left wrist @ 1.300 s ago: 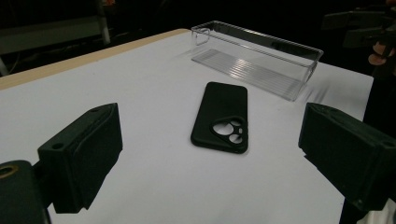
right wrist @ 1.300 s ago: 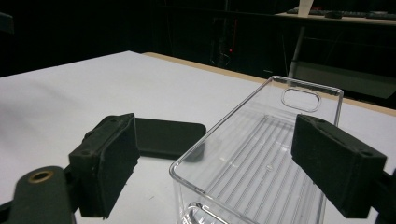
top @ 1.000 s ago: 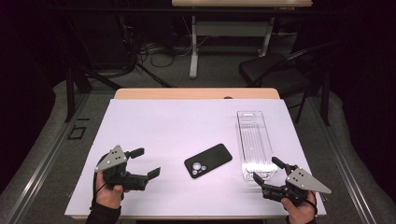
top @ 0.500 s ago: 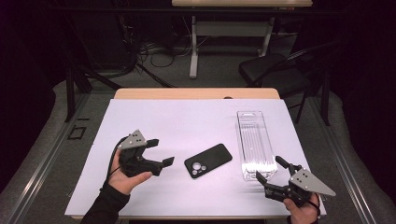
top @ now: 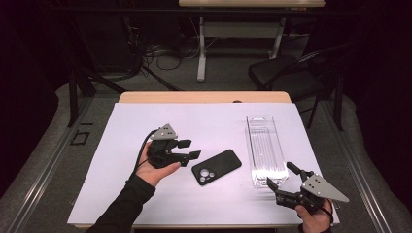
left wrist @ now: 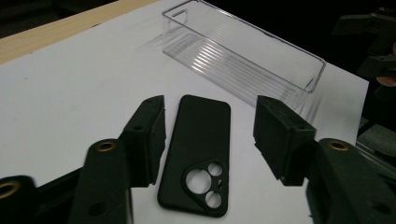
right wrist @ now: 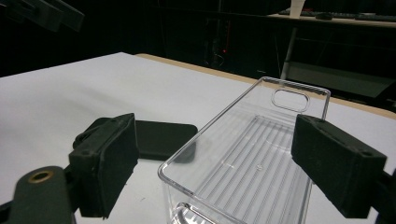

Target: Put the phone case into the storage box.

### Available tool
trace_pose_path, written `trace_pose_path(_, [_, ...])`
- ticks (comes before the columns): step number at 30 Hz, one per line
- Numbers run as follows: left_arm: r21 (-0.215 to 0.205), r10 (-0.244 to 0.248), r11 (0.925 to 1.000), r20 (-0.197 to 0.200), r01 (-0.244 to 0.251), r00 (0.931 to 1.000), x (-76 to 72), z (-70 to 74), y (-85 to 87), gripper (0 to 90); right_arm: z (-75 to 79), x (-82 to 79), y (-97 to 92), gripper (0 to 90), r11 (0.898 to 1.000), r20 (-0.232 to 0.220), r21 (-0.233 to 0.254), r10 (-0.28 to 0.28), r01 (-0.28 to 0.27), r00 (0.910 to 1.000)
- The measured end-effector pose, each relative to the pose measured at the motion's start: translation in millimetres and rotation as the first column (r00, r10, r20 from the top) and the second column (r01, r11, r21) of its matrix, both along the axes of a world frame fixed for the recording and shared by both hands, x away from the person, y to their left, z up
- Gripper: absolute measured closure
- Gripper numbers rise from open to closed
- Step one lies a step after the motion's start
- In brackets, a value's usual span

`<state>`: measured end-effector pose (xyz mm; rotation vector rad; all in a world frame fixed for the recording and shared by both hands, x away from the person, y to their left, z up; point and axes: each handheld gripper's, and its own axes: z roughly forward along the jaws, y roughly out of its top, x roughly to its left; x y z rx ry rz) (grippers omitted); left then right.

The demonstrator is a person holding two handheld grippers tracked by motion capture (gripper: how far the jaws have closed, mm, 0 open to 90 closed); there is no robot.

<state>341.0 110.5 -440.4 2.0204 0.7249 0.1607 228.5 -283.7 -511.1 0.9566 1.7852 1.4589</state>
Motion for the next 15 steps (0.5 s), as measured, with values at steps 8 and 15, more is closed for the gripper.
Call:
trace_pose_path(8, [0.046, -0.036, 0.9983, -0.003, 0.036, 0.9994, 10.4, 1.9, -22.5, 52.1, -0.5, 0.6, -0.6, 14.1, 1.0, 0.001, 0.007, 0.004, -0.004, 1.0])
trace_pose_path(15, [0.053, -0.04, 0.9978, -0.024, 0.041, 0.9989, 24.6, 0.8, -45.1, 62.3, -0.9, 1.1, -2.3, 14.0, 1.0, -0.006, 0.01, 0.0, 0.0, 1.0])
